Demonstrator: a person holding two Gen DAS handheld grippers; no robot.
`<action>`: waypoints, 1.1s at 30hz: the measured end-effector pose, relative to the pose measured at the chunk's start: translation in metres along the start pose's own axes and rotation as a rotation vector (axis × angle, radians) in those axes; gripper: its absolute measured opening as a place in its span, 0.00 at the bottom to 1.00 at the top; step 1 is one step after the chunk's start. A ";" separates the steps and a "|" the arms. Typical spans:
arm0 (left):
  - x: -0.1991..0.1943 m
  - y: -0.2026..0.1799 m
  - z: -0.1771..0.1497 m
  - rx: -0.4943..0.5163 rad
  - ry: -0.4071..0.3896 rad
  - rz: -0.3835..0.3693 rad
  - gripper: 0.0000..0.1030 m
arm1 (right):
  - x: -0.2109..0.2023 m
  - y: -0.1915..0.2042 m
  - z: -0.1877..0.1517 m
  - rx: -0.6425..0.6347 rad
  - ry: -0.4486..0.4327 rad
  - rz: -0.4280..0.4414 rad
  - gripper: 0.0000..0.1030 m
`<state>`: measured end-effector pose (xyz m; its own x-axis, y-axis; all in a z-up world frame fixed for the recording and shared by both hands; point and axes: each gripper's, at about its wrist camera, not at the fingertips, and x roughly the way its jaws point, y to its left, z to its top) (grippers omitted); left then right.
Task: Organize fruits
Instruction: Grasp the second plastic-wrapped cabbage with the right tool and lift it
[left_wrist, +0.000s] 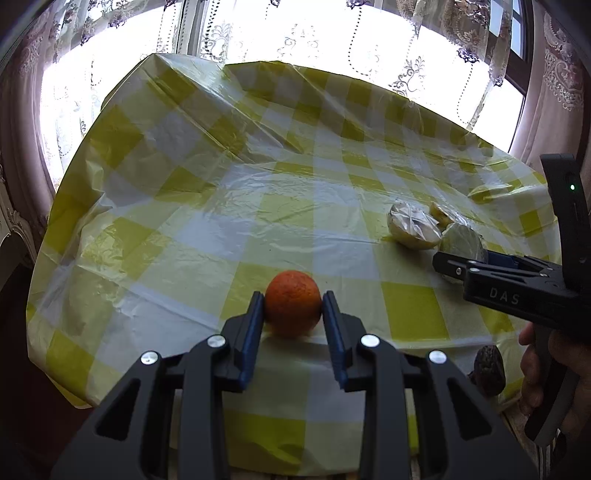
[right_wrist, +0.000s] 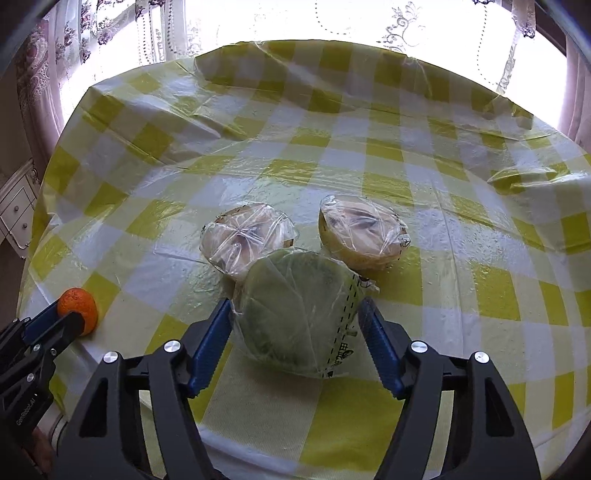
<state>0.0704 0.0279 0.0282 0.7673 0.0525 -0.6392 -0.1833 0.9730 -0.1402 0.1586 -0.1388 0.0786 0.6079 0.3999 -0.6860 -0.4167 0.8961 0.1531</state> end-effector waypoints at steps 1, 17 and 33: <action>0.000 0.000 0.000 0.000 0.000 0.000 0.32 | 0.000 0.002 0.000 -0.008 -0.004 -0.007 0.60; -0.002 -0.010 -0.001 0.042 -0.012 0.024 0.31 | -0.036 -0.032 -0.041 0.114 -0.062 -0.016 0.57; -0.009 -0.026 -0.006 0.114 -0.048 0.080 0.31 | -0.076 -0.049 -0.084 0.164 -0.075 -0.008 0.57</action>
<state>0.0646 0.0006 0.0335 0.7822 0.1394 -0.6072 -0.1766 0.9843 -0.0016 0.0762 -0.2289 0.0637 0.6619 0.4001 -0.6339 -0.2992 0.9164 0.2660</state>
